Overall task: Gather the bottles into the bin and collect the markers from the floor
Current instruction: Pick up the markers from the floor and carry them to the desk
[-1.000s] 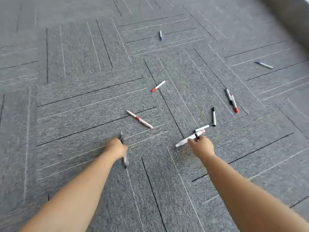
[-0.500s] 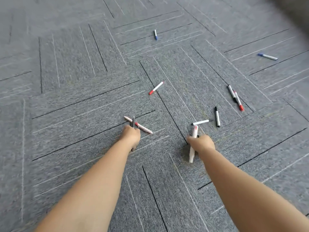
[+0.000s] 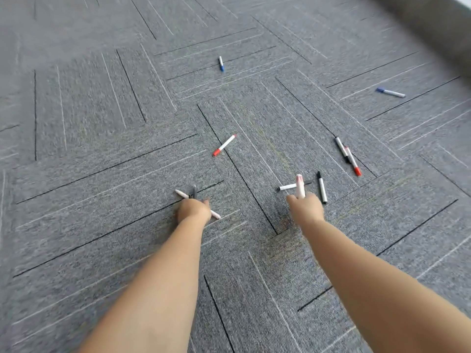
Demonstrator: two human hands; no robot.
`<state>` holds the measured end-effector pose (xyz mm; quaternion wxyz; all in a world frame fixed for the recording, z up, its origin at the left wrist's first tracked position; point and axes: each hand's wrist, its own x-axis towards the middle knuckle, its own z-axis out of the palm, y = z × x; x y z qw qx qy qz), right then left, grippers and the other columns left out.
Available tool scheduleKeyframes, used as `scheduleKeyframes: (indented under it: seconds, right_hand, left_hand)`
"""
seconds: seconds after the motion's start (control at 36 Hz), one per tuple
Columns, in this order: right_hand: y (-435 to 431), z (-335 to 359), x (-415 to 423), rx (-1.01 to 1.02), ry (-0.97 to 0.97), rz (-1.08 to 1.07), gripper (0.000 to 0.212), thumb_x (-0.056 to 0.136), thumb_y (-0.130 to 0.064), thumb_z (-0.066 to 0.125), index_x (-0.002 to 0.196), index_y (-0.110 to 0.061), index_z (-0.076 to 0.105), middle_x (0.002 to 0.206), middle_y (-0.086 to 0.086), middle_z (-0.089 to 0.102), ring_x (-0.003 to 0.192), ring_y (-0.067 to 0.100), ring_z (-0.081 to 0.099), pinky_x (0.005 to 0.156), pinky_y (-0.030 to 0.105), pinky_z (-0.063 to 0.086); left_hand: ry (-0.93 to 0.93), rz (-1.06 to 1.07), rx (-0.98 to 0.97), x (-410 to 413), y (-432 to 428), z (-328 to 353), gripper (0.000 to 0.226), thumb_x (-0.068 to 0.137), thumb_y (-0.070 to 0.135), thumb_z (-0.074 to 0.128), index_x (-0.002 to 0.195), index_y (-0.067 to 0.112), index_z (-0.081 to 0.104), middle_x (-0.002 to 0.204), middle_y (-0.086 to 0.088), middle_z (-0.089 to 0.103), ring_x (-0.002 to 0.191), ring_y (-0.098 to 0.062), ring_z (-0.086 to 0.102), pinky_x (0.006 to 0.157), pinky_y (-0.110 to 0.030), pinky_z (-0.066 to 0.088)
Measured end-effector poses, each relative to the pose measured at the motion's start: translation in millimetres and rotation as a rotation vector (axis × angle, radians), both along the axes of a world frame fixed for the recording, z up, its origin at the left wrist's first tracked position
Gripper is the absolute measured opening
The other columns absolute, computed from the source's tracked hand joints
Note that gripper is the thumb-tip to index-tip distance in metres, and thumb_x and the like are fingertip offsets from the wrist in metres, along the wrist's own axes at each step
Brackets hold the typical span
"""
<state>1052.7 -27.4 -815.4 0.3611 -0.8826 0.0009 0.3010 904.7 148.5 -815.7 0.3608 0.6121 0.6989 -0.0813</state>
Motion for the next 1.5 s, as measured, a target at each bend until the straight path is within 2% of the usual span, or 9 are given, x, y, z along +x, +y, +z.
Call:
scheduleKeyframes:
  seconds: [0.11,0.19,0.36,0.47,0.64,0.78,0.92,1.08,1.5]
  right_hand:
    - [16,-1,13,-0.013,-0.083,0.003,0.029,0.095,-0.034,0.054,0.096,-0.005,0.052,0.066,0.002,0.052,0.051,0.014,0.047,0.043,0.024,0.033]
    - [27,-1,23,-0.077,-0.112,-0.023,0.036,0.094,-0.041,0.055,0.095,-0.006,0.056,0.066,0.003,0.054,0.052,0.016,0.051,0.046,0.027,0.037]
    - [30,-1,41,-0.197,-0.056,0.098,0.040,0.093,-0.041,0.057,0.100,-0.002,0.056,0.065,0.005,0.054,0.052,0.018,0.050,0.048,0.029,0.038]
    - [29,2,45,-0.219,-0.014,0.149,0.032,0.092,-0.028,0.059,0.107,0.000,0.054,0.069,0.006,0.054,0.054,0.015,0.049,0.046,0.027,0.037]
    - [1,8,44,-0.181,-0.091,0.082,0.030,0.092,-0.031,0.047,0.095,-0.002,0.054,0.069,0.004,0.053,0.056,0.016,0.049,0.054,0.027,0.043]
    - [-31,10,71,-0.195,-0.220,0.015,0.029,0.096,-0.032,0.050,0.110,-0.007,0.045,0.079,0.006,0.056,0.067,0.025,0.060,0.060,0.037,0.051]
    - [-42,-2,77,-0.273,-0.135,0.168,0.040,0.095,-0.032,0.056,0.119,-0.004,0.042,0.083,0.006,0.052,0.076,0.025,0.056,0.060,0.036,0.043]
    - [-51,-4,78,-0.207,-0.095,0.255,0.020,0.095,-0.029,0.053,0.104,-0.012,0.049,0.075,0.000,0.052,0.060,0.013,0.051,0.054,0.029,0.042]
    - [-205,105,145,-0.231,-0.185,0.139,0.021,0.092,-0.029,0.052,0.094,-0.009,0.047,0.077,0.003,0.051,0.063,0.019,0.051,0.053,0.029,0.040]
  left_hand:
    - [-0.056,-0.070,-0.037,1,1,-2,0.039,0.096,0.025,0.052,0.126,0.000,0.047,0.118,-0.017,0.061,0.101,-0.032,0.065,0.077,-0.033,0.052]
    - [-0.100,-0.075,-0.093,0,-1,-1,0.037,0.097,0.024,0.051,0.126,0.003,0.042,0.119,-0.017,0.058,0.101,-0.030,0.065,0.080,-0.035,0.053]
    - [-0.129,-0.127,-0.102,-7,-4,-1,0.035,0.098,0.023,0.049,0.126,0.004,0.040,0.100,-0.012,0.055,0.067,-0.017,0.052,0.056,-0.028,0.046]
    - [-0.157,-0.153,-0.102,-11,-6,-3,0.032,0.098,0.024,0.047,0.124,0.005,0.041,0.083,-0.006,0.049,0.062,-0.014,0.047,0.053,-0.025,0.041]
    - [-0.152,-0.162,-0.096,-8,-10,0,0.040,0.101,0.027,0.041,0.130,0.002,0.033,0.115,-0.018,0.058,0.078,-0.022,0.060,0.052,-0.025,0.041]
    - [-0.155,-0.216,-0.034,2,-21,-2,0.045,0.101,0.032,0.039,0.132,-0.001,0.034,0.107,-0.017,0.059,0.069,-0.021,0.055,0.044,-0.025,0.039]
    - [-0.218,-0.311,0.000,20,-42,9,0.030,0.101,0.029,0.039,0.118,0.004,0.036,0.084,-0.006,0.050,0.063,-0.015,0.047,0.049,-0.027,0.036]
    - [-0.264,-0.362,-0.026,46,-72,16,0.024,0.101,0.023,0.038,0.117,0.006,0.034,0.091,-0.009,0.055,0.067,-0.019,0.050,0.053,-0.029,0.038]
    - [-0.383,-0.561,-0.070,148,-185,111,0.040,0.100,0.041,0.035,0.117,0.006,0.042,0.088,-0.009,0.056,0.067,-0.017,0.050,0.057,-0.029,0.040]
